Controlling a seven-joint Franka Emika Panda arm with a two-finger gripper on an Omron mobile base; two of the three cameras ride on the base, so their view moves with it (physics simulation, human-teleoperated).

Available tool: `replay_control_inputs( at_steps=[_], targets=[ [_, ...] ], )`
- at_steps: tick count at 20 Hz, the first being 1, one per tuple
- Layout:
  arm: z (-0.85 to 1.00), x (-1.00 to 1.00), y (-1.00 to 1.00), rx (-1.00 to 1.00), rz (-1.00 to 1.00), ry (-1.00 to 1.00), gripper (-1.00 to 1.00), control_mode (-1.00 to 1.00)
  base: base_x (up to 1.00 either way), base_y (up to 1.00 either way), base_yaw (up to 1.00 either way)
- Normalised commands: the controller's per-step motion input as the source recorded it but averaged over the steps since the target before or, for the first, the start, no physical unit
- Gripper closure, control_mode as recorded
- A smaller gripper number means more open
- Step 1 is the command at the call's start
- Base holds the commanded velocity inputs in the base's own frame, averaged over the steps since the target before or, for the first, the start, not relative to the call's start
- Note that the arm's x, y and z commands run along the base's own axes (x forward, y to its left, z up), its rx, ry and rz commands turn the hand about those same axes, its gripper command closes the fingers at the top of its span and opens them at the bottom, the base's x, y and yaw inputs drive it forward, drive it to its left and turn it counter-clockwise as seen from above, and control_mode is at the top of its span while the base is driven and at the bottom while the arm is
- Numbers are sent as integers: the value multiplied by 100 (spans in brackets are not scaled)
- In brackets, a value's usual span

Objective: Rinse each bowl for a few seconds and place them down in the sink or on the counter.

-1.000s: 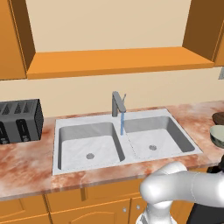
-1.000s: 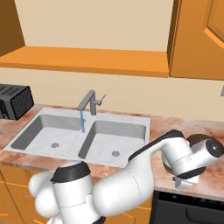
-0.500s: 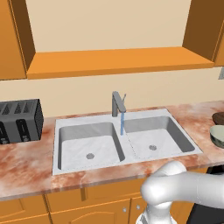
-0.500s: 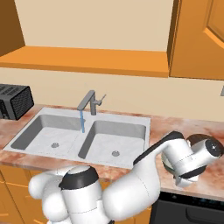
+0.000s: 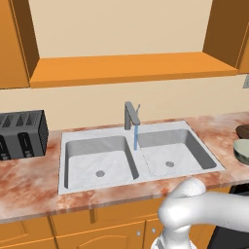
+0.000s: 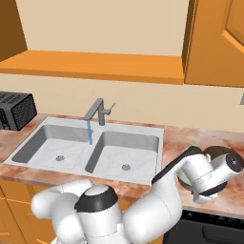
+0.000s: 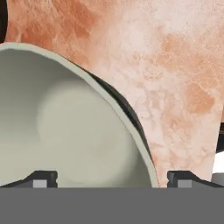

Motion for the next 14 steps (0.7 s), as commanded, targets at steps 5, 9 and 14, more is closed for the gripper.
replay_control_inputs(
  at_steps=[5, 9, 14],
  targets=[
    [-26, 5, -20, 1, -4, 0, -100, -100, 0, 0, 0],
    [-24, 10, -13, 1, -5, 0, -100, -100, 0, 0, 0],
    [-22, 13, -2, 0, -4, 0, 100, -100, 0, 0, 0]
  ],
)
